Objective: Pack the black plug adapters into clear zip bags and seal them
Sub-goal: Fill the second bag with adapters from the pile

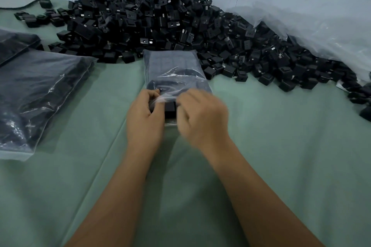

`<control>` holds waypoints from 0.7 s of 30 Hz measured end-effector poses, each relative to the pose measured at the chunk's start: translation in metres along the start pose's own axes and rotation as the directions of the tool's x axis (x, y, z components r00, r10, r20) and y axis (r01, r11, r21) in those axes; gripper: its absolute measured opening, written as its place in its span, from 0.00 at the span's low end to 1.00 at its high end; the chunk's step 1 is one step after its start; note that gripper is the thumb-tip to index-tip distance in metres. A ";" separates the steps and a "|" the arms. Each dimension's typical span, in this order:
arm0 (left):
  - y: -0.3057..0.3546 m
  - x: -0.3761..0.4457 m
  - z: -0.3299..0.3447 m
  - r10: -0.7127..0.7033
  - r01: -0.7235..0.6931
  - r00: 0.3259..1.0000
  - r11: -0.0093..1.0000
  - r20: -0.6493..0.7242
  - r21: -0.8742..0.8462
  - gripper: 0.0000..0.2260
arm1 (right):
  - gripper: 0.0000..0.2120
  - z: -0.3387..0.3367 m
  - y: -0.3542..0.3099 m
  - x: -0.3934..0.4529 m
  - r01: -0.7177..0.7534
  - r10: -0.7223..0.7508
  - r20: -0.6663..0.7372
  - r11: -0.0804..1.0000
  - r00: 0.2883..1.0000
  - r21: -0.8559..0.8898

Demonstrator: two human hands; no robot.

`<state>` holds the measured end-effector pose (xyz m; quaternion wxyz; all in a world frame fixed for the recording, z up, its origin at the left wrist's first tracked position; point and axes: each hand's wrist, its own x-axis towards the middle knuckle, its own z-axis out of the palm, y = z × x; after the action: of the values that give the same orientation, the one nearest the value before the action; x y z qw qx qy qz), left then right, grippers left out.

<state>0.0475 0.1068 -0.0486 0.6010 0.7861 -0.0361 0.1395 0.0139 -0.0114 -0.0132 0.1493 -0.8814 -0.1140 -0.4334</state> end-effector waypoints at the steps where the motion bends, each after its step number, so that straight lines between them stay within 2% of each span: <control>1: -0.001 0.000 0.000 -0.014 0.014 1.000 1.000 -0.001 0.002 0.05 | 0.11 0.001 0.009 0.006 -0.078 0.080 -0.068 0.996 0.994 0.040; 2: -0.002 0.001 0.001 -0.023 0.023 1.000 1.000 0.001 0.008 0.04 | 0.12 0.003 0.021 0.014 -0.203 0.215 -0.091 0.971 0.972 0.126; 3: -0.002 0.001 0.001 -0.029 0.029 1.000 1.000 0.006 0.011 0.04 | 0.14 0.007 0.037 0.024 -0.362 0.381 -0.048 0.904 0.923 0.226; 4: -0.003 0.001 0.001 -0.032 0.032 0.999 0.999 0.010 0.010 0.04 | 0.17 0.011 0.054 0.032 -0.504 0.513 0.049 0.816 0.857 0.282; 5: -0.003 0.001 0.001 -0.032 0.032 0.999 0.999 0.011 0.011 0.04 | 0.20 0.017 0.070 0.038 -0.600 0.580 0.159 0.753 0.799 0.269; 8: -0.006 0.002 0.002 -0.015 0.015 1.000 0.999 0.010 0.035 0.02 | 0.27 0.037 0.108 0.043 -0.762 0.645 0.409 0.577 0.646 0.293; 9: -0.006 0.003 0.002 -0.008 0.008 1.000 0.999 0.010 0.038 0.02 | 0.29 0.044 0.116 0.041 -0.794 0.642 0.472 0.540 0.603 0.280; 10: -0.006 0.003 0.002 -0.004 0.004 1.000 0.999 0.011 0.039 0.04 | 0.31 0.052 0.122 0.039 -0.798 0.622 0.520 0.557 0.584 0.230; 12: -0.008 0.004 0.002 -0.010 0.009 1.000 0.999 0.009 0.048 0.05 | 0.29 0.061 0.126 0.036 -0.747 0.600 0.534 0.658 0.596 0.095; 13: -0.008 0.004 0.002 -0.011 0.010 1.000 0.999 0.009 0.052 0.05 | 0.26 0.064 0.128 0.035 -0.724 0.604 0.490 0.684 0.628 0.084; 15: -0.009 0.005 0.003 -0.009 0.008 1.000 0.999 0.014 0.049 0.06 | 0.21 0.066 0.129 0.032 -0.719 0.625 0.402 0.682 0.669 0.134; 21: -0.010 0.004 0.002 -0.005 0.004 1.000 0.999 0.026 0.032 0.04 | 0.09 0.061 0.123 0.027 -0.746 0.710 0.234 0.650 0.664 0.147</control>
<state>0.0536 0.1080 -0.0569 0.5880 0.7976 -0.0399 0.1284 0.1153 -0.1021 -0.0478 0.4027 -0.8598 0.1895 -0.2504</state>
